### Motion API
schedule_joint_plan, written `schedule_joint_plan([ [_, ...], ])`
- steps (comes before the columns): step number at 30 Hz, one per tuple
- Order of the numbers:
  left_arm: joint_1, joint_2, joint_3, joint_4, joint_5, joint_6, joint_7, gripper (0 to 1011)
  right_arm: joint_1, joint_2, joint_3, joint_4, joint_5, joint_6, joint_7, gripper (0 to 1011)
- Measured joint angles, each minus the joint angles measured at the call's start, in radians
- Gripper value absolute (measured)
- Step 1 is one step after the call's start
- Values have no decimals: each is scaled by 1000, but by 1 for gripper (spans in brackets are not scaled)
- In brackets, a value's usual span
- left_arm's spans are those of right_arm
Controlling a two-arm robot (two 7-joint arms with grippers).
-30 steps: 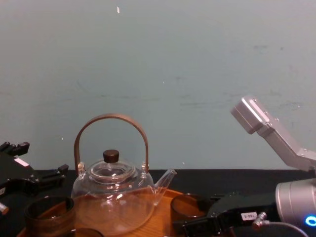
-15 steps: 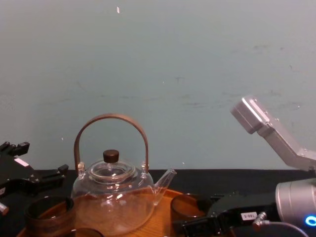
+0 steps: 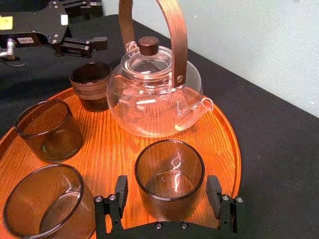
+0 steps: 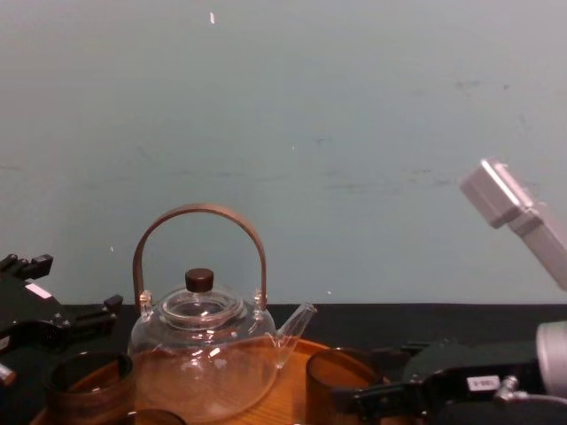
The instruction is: Pick up the glass from the table and place it on the tray.
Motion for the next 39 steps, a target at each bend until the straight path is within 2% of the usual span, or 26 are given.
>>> schedule_joint_plan([
  [6,0,0,0,0,0,0,0,1001,-42,50,22,-70,26,4,-3,1002],
  [12,0,0,0,0,0,0,0,1001,-113,126,66,-174,67,-12,-19,1002],
  [16,0,0,0,0,0,0,0,1001,-150,163,94,-221,90,-28,-32,1002],
  [21,0,0,0,0,0,0,0,1001,-192,194,131,-268,112,-42,-66,1003],
  [28,0,0,0,0,0,0,0,1001,-257,197,206,-320,127,-54,-187,1002],
  [34,0,0,0,0,0,0,0,1001,-306,163,280,-338,134,-64,-302,1002],
  [39,0,0,0,0,0,0,0,1001,-331,138,307,-339,102,-103,-366,1002],
])
